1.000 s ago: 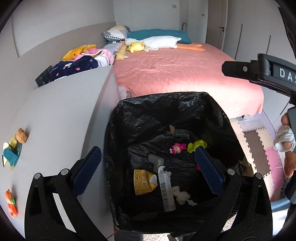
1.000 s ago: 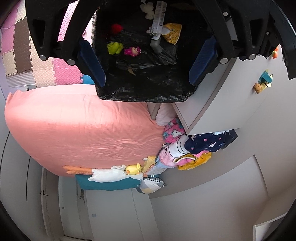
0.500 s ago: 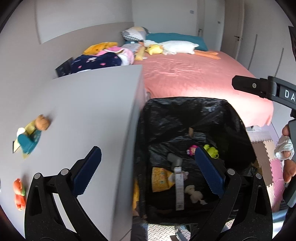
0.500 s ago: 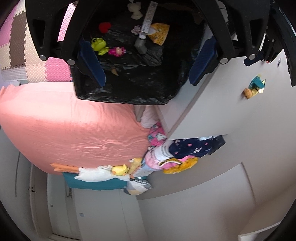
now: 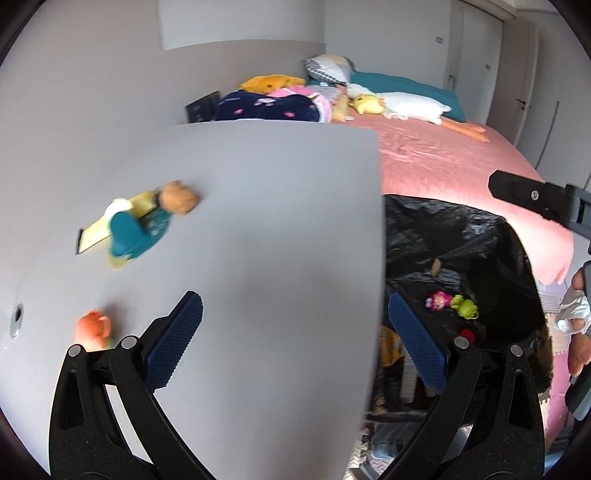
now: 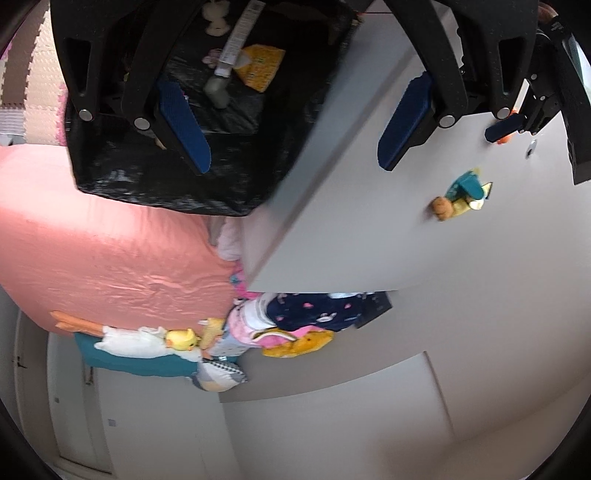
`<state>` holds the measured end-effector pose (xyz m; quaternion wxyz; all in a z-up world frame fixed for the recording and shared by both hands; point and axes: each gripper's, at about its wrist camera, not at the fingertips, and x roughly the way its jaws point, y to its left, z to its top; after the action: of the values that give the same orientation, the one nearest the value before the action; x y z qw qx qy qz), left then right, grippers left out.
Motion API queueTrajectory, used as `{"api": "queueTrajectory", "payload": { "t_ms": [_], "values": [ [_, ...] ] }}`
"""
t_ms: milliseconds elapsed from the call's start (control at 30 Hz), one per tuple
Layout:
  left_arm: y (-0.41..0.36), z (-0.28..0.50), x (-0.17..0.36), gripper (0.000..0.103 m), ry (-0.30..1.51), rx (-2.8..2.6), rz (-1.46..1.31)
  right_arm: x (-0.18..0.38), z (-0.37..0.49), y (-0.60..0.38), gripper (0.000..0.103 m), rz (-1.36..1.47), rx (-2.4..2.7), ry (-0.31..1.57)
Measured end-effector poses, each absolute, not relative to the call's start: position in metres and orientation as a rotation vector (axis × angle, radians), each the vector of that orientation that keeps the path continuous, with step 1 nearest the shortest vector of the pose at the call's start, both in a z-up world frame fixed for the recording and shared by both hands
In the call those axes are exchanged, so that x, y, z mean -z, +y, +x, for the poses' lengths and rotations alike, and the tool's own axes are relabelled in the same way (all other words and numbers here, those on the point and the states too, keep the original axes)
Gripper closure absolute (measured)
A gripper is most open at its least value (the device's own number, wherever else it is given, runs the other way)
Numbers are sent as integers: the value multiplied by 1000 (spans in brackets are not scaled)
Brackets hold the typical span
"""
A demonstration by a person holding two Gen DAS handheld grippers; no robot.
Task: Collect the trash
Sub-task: 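Return to the table and grasp the orange toy with the left tool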
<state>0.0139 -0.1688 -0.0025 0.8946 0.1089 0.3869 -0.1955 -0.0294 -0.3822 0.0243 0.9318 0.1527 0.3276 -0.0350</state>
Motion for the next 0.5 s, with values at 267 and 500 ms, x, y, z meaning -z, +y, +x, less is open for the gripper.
{"api": "queueTrajectory", "payload": {
  "t_ms": [267, 500],
  "values": [
    [-115, 21, 0, 5, 796, 321, 212, -23, -10, -342, 11, 299, -20, 683],
    [-71, 29, 3, 5, 807, 244, 186, -18, 6, -313, 11, 284, -74, 707]
  ]
}}
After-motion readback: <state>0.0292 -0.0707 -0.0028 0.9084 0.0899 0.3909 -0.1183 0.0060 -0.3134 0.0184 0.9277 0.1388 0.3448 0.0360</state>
